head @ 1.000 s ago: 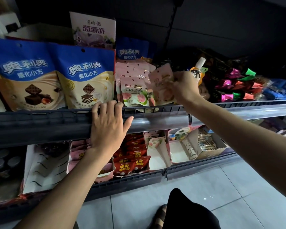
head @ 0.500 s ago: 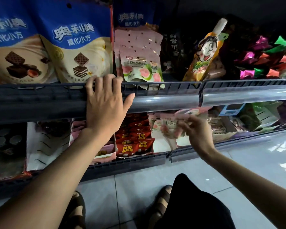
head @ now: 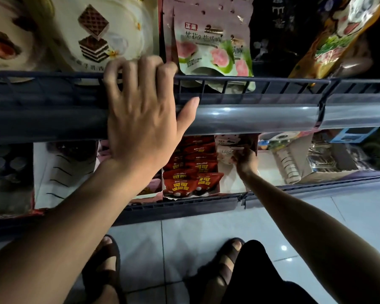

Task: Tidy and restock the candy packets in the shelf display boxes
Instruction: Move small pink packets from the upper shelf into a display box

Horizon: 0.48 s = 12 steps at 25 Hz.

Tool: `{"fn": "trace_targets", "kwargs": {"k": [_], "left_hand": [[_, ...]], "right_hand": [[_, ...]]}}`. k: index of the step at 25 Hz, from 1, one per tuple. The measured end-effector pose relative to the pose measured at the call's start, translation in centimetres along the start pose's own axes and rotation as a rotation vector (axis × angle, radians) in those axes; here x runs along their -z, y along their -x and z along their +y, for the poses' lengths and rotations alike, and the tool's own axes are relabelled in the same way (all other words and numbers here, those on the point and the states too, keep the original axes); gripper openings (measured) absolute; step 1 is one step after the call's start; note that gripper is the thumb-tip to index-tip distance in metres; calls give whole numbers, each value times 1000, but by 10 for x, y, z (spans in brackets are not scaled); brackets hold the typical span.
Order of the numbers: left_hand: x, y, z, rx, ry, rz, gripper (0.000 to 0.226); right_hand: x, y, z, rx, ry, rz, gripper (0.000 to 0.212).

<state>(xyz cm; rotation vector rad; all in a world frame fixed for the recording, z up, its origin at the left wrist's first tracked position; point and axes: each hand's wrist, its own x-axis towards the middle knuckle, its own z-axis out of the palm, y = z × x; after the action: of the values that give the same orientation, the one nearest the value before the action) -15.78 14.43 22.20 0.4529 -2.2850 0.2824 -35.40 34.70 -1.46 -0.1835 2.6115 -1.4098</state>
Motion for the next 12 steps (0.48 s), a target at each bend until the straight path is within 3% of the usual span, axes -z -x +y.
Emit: {"fn": "trace_targets", "kwargs": {"k": [3, 8, 12], "left_hand": [[0, 0, 0, 0, -4, -2, 56], [0, 1, 0, 4, -4, -19, 58], [0, 1, 0, 1, -1, -21, 59]], "right_hand": [[-9, 6, -10, -63, -80, 11, 10], [-16, 8, -32, -152, -122, 16, 37], [-29, 3, -37, -181, -146, -46, 27]]}}
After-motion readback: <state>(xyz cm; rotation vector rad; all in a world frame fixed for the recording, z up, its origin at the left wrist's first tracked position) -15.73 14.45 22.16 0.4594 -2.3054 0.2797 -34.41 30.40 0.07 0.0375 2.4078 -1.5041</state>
